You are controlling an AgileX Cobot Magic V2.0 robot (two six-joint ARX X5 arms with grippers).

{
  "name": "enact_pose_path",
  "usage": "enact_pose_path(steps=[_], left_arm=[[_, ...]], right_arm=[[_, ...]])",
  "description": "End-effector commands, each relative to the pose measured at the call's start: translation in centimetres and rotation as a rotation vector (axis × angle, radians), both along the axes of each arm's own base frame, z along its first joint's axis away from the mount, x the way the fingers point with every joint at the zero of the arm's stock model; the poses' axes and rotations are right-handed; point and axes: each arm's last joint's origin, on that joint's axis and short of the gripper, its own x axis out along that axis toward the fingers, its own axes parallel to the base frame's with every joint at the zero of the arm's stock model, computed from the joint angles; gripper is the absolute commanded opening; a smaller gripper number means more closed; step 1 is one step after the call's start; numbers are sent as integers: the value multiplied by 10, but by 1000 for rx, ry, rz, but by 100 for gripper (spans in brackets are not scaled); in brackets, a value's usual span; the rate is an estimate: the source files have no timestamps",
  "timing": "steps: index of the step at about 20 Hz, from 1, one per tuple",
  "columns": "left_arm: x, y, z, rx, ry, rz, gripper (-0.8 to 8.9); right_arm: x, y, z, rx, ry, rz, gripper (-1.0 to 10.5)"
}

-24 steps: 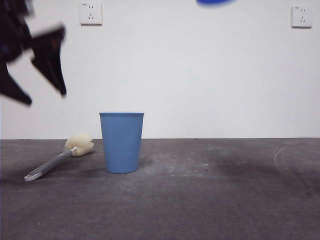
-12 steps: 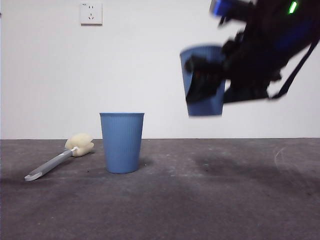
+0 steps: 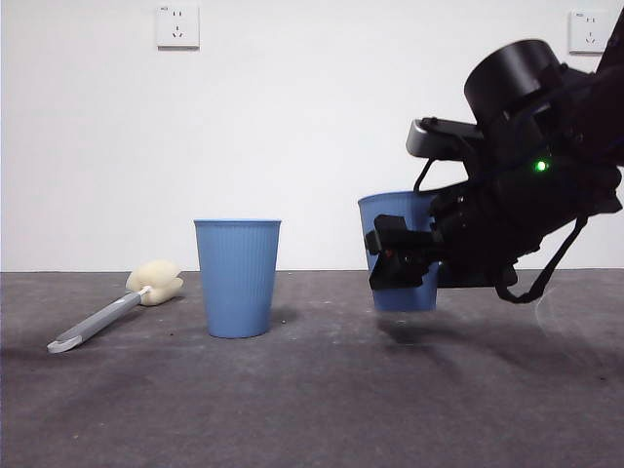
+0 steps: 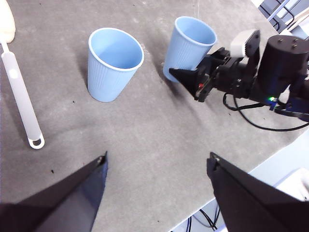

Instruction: Pick up the cup brush,pick up the cup,insert the brush into the cup,clean the cup,put the cup brush back,put the cup back to the fixed position on the table

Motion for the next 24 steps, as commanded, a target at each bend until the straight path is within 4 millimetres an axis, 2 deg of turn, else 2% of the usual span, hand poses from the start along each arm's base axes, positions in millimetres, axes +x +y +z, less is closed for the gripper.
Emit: enact_pose_path(steps=[1, 5, 16, 24], left_arm=[[0, 0, -2, 7, -3, -12, 345], [1, -1, -2, 14, 0, -11, 345], [2, -1, -3, 23, 0, -17, 345], [2, -1, -3, 28, -4, -21, 345]], right_arm=[[0, 1, -9, -15, 6, 17, -17], [2, 2, -15, -14, 5, 29, -17], [9, 8, -8, -4, -34, 66, -17], [9, 8, -21, -31, 35, 74, -16]])
